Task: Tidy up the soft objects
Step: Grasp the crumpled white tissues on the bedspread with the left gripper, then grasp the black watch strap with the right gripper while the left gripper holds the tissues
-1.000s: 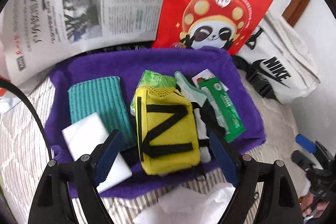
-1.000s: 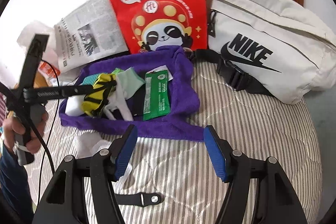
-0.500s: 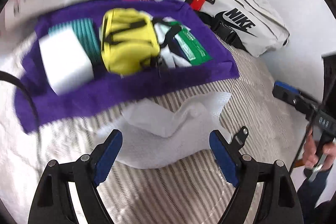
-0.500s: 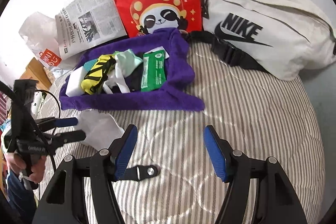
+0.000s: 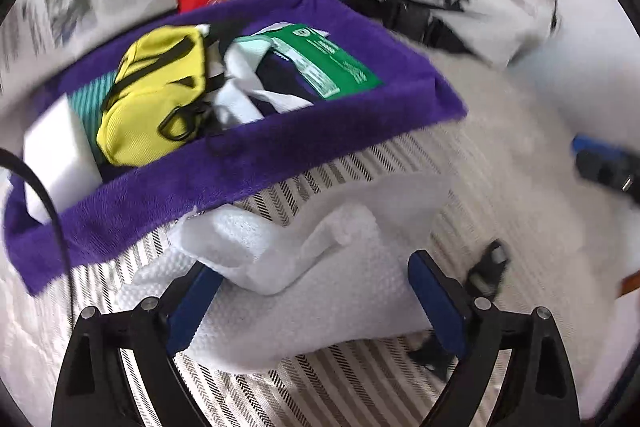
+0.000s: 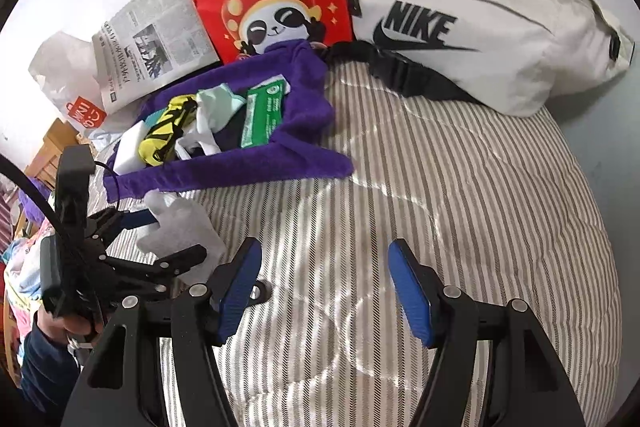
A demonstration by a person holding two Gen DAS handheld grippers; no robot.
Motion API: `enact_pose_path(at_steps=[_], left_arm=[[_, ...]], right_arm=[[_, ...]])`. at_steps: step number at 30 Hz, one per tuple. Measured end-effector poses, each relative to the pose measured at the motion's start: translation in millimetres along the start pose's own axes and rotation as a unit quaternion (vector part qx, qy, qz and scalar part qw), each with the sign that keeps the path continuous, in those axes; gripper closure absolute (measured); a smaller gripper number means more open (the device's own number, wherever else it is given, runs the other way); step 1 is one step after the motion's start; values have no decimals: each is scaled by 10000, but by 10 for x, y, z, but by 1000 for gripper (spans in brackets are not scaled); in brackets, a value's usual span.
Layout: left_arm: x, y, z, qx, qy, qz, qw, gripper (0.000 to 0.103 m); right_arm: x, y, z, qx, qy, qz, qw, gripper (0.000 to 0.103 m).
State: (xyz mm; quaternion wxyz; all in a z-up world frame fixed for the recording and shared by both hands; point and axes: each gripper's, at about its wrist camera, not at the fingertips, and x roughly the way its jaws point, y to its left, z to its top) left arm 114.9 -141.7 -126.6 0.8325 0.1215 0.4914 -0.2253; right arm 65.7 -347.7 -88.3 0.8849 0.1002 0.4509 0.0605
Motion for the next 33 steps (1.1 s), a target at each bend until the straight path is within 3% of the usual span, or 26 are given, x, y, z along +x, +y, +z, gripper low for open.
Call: enact_pose_path(at_steps=[3, 5, 6, 8, 9, 12, 20, 23, 26, 29, 33], left_arm=[[-17, 17, -18, -116, -176, 64, 9998, 17], [-60, 98, -1, -354, -307, 120, 9988, 49], [-83, 154, -6, -426, -344, 138, 9984, 57], [-92, 264, 19, -578, -365, 102, 9976, 84], [-102, 315, 14, -618, -352, 59, 9975, 91], [-190, 556, -48, -997, -333, -234, 9942, 93], [-502, 896, -405, -1217, -428, 353, 9910, 93], [-520, 936, -545, -1248, -355, 443, 9906, 93], [-462, 906, -611, -1161, -373, 547, 9910, 93], [-480, 913, -647, -1156, -460, 523, 9908, 92], [-509, 963, -699, -1207, -524, 406, 9905, 92]], right_arm=[[20, -18, -46, 9, 20, 13, 10000, 38], [51, -14, -83, 10, 56, 34, 10000, 38], [69, -8, -103, -5, 78, 49, 10000, 38], [108, 23, -149, -54, 123, 70, 9999, 38], [129, 38, -165, -81, 151, 84, 9998, 38], [192, 122, -230, -204, 249, 155, 9994, 38], [312, 492, -397, -647, 457, 274, 9965, 38], [317, 600, -498, -668, 716, -31, 9952, 38], [304, 701, -612, -822, 758, -49, 9937, 38], [429, 768, -660, -1019, 802, -666, 9893, 39], [527, 746, -582, -921, 567, -786, 9910, 39]])
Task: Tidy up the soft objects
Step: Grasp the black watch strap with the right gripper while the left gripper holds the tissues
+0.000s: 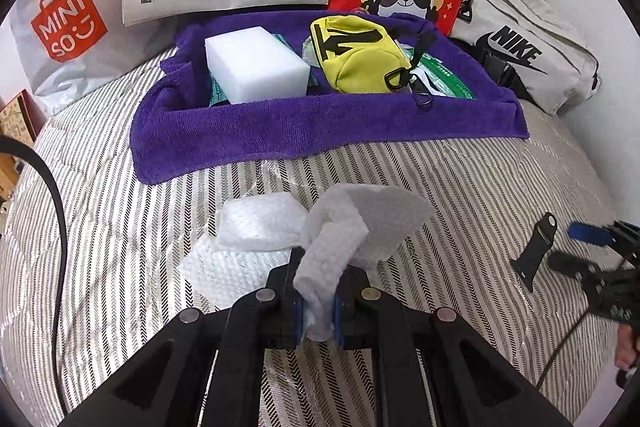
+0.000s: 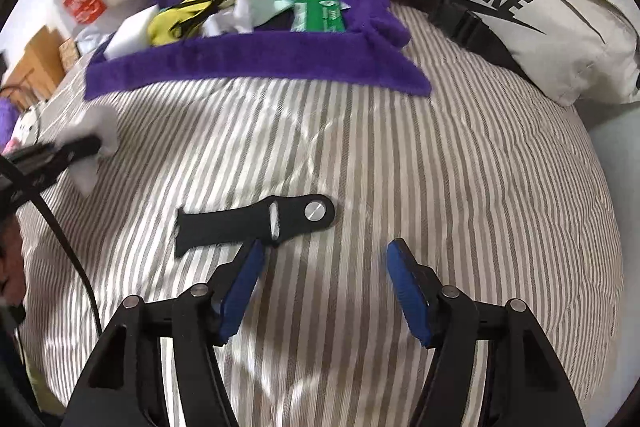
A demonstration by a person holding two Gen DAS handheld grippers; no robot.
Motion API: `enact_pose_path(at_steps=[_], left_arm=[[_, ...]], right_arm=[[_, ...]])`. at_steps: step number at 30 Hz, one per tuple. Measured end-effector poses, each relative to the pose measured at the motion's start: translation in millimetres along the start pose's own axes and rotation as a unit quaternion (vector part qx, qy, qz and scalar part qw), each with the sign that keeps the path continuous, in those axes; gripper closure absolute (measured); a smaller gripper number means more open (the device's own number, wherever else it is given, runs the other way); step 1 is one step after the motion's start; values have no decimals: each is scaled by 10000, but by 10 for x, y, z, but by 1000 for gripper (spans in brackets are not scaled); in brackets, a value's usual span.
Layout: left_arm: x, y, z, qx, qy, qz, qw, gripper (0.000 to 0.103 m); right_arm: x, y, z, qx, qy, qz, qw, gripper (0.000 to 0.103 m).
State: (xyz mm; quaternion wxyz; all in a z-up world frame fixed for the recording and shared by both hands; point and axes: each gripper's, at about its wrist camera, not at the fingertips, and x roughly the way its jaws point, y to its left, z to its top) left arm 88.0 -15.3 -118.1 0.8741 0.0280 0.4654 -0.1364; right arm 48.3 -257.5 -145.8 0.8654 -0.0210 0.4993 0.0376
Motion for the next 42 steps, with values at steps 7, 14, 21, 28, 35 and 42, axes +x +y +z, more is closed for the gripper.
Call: enact_pose_path(at_steps=[7, 14, 21, 28, 35, 42], left_arm=[[-34, 57, -48, -103, -146, -172, 9997, 91], [-45, 105, -66, -187, -213, -328, 9991, 91], [-51, 120, -69, -168, -232, -413, 9987, 91], [-63, 138, -64, -226, -209, -500, 9983, 91], [-79, 132, -74, -233, -213, -514, 9982, 91], [-78, 121, -62, -279, -192, -503, 9982, 91]], right_arm=[[199, -6, 370, -82, -186, -63, 9998, 39], [244, -102, 505, 399, -75, 35, 9992, 38], [248, 218, 485, 324, -96, 150, 9993, 38], [320, 345, 518, 32, -231, -65, 9997, 37], [267, 87, 449, -25, 81, -209, 9997, 36], [254, 159, 401, -190, -86, -92, 9997, 50]])
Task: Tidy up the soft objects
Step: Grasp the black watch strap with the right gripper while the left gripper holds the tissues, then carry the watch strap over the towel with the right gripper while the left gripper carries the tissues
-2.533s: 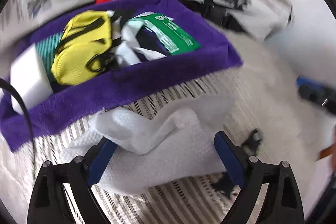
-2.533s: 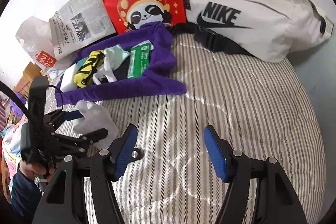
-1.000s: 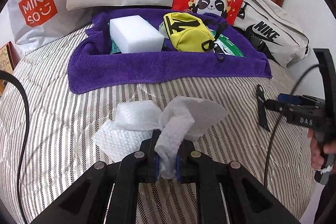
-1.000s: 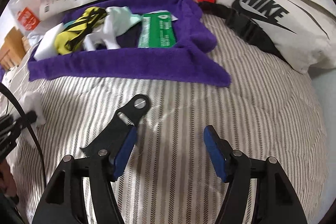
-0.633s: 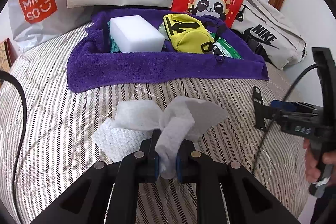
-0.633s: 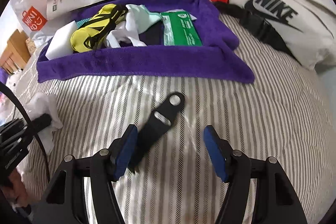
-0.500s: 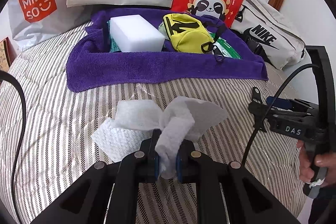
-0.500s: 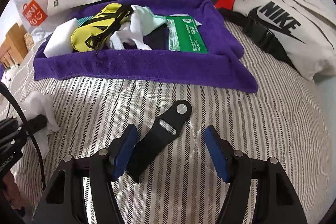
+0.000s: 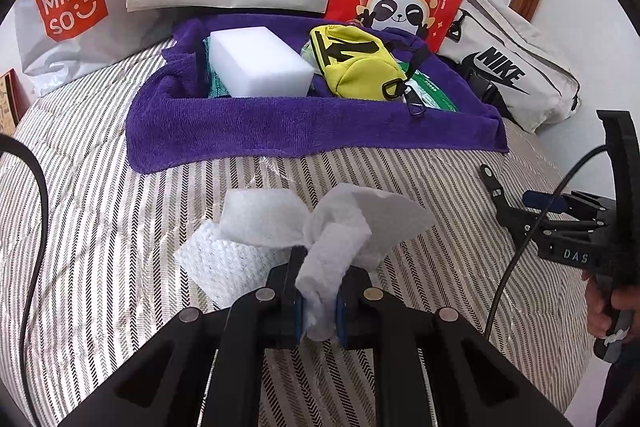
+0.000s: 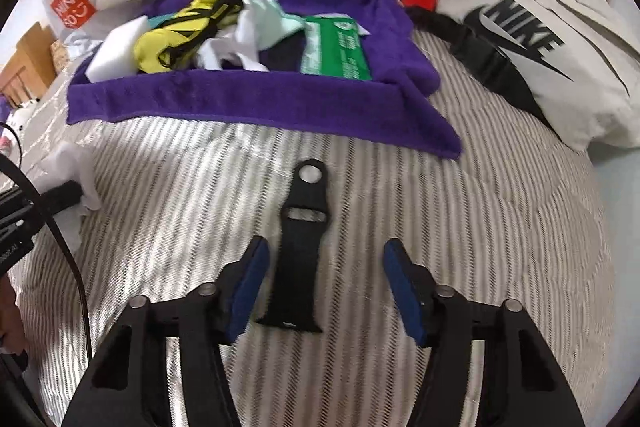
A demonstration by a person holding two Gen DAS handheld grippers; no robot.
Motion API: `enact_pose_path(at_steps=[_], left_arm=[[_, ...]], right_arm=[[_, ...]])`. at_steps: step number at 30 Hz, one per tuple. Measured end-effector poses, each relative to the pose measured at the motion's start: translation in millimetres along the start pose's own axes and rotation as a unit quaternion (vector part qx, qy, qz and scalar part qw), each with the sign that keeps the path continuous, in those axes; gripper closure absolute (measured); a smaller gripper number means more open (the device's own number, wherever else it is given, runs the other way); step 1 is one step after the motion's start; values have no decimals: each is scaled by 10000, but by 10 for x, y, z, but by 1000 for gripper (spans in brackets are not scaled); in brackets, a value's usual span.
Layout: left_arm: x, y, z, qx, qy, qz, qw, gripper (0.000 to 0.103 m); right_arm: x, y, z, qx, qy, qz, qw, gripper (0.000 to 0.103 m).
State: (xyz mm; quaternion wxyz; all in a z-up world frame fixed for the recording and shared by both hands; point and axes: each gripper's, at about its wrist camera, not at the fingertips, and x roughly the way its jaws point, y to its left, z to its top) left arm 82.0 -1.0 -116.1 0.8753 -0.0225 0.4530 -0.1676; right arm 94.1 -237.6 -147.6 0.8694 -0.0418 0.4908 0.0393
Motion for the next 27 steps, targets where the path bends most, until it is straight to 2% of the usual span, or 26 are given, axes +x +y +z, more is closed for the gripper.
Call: enact_pose_path(at_steps=[1, 3, 4, 5, 7, 14, 21, 23, 27], left_arm=[[1, -2, 0, -1, -2, 7, 10000, 91], [5, -4, 6, 7, 11, 29, 10000, 91], [7, -5, 7, 12, 18, 43, 10000, 91], [8, -7, 9, 25, 20, 56, 10000, 91], [6, -12, 8, 60, 29, 77, 9999, 91], [21, -26, 15, 104, 83, 110, 9999, 91], [51, -70, 32, 228, 107, 172, 9995, 87], [69, -59, 55, 196, 85, 142, 9997, 93], [72, 14, 97, 16, 171, -46, 9998, 95]], right_arm=[[10, 2, 6, 63, -34, 161, 9998, 56], [7, 12, -4, 90, -118, 202, 9997, 64], [8, 14, -2, 79, -145, 202, 9997, 76], [4, -4, 2, 119, -133, 224, 9996, 80], [-4, -43, -1, 175, -40, 337, 9993, 80], [-72, 31, -93, -27, 148, 135, 9998, 80], [-73, -11, -112, -3, 48, 276, 9996, 80], [-74, -44, -117, 27, 21, 373, 9993, 81], [-71, -73, -85, 46, 67, 502, 9987, 82]])
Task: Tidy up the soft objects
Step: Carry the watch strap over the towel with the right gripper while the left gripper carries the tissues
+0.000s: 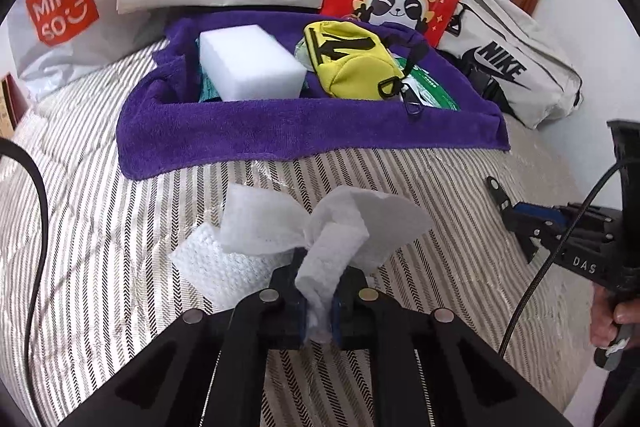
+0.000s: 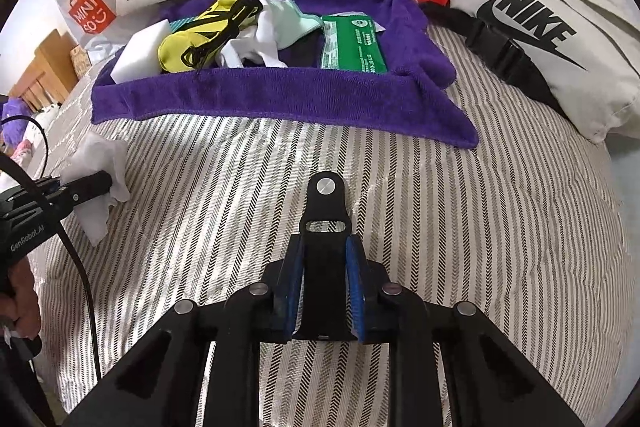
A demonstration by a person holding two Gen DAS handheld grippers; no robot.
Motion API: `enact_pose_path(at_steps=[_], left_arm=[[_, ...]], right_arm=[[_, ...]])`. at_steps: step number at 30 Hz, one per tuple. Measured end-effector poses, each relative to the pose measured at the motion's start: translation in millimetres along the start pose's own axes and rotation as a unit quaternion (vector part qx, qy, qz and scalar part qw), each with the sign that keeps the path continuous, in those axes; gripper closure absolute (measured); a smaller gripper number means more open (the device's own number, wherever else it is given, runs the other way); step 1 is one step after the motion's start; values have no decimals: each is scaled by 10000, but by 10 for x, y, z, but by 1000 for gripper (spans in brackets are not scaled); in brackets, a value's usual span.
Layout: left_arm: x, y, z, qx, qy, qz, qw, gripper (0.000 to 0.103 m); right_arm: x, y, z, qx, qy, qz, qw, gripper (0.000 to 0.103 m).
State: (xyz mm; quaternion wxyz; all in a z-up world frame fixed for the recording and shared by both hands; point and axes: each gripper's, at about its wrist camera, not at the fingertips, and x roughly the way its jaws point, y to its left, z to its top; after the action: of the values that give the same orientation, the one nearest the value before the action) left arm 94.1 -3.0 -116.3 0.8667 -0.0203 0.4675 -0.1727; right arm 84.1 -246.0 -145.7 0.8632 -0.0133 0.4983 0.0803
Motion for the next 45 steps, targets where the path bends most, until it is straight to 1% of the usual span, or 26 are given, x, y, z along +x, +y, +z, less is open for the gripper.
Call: enact_pose_path(at_steps=[1, 4, 8, 10, 16, 24, 31, 37, 45], left_arm=[[-25, 4, 13, 0, 19, -20, 10000, 95], [-142, -6, 41, 57, -32, 83, 9999, 95], [-318, 5, 117, -2, -99, -5, 10000, 95], [-363, 2, 144, 19, -109, 34, 9999, 95], [-545, -29, 245, 71, -186, 21, 9998, 95], [-677, -9, 485, -2, -339, -28, 9994, 95], [-713, 73, 708, -17, -410, 7, 9992, 95], [-684, 162, 914, -63, -480, 21, 9988, 95], [-583, 240, 1145, -127, -528, 10, 9985, 95]], right_arm=[[-21, -1, 5, 20, -7, 55, 10000, 82], [-133, 26, 24, -11, -100, 196, 9998, 82], [-234, 57, 87, -31, -186, 291, 9994, 82], [-272, 57, 121, -23, -202, 361, 9991, 82], [-420, 44, 242, -46, -330, 423, 9985, 82], [-548, -26, 553, -34, -552, 437, 9975, 82], [-522, -69, 863, -2, -658, 474, 9967, 82], [-419, -126, 1145, 24, -712, 463, 9964, 82], [-253, -226, 1392, 82, -702, 442, 9965, 82]])
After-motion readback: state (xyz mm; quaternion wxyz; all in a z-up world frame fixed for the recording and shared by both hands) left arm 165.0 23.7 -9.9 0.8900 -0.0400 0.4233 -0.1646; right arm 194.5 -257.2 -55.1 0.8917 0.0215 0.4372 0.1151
